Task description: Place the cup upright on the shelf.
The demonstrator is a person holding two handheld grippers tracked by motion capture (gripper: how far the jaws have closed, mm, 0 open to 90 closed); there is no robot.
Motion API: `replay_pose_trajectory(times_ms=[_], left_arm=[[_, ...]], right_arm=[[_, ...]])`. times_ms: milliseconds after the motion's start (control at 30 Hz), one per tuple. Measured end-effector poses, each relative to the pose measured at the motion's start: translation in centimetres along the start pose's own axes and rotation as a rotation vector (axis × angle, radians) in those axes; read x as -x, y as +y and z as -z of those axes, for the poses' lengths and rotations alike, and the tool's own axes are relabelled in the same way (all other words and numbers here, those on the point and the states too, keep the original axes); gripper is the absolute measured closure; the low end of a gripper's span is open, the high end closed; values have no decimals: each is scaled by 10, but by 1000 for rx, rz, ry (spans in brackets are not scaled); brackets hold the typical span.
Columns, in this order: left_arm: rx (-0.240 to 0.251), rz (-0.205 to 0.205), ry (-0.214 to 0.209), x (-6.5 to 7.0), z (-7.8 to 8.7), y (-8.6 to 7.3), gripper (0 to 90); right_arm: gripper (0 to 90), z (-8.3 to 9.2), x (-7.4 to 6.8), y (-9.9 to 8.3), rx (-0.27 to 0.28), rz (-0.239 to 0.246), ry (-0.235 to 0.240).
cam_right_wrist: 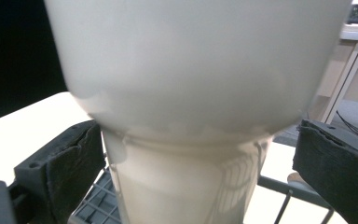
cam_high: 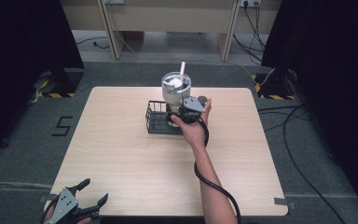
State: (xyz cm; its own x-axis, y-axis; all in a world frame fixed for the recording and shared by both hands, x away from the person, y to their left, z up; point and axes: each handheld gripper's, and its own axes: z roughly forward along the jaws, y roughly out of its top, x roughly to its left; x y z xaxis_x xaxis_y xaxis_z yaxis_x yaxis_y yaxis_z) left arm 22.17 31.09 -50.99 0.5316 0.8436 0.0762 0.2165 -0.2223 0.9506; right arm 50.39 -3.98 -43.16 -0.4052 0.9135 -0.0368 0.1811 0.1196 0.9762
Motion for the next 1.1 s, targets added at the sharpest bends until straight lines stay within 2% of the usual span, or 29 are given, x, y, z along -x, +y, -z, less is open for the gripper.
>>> replay_pose_trajectory(times_ms=[433, 567, 667, 833, 1100], left_arm=[[-2, -10, 1, 1, 0, 0, 155], [-2, -10, 1, 1, 0, 0, 155], [-2, -10, 1, 1, 0, 0, 155], [3, -10, 0, 1, 0, 1, 155], [-1, -12, 0, 2, 0, 1, 154]], right_arm=[[35, 20, -1, -6, -21, 22, 24], [37, 27, -1, -6, -23, -2, 44], [38, 31, 1, -5, -19, 2, 44], [41, 40, 5, -4, -21, -19, 54], [44, 55, 12, -8, -25, -23, 48]])
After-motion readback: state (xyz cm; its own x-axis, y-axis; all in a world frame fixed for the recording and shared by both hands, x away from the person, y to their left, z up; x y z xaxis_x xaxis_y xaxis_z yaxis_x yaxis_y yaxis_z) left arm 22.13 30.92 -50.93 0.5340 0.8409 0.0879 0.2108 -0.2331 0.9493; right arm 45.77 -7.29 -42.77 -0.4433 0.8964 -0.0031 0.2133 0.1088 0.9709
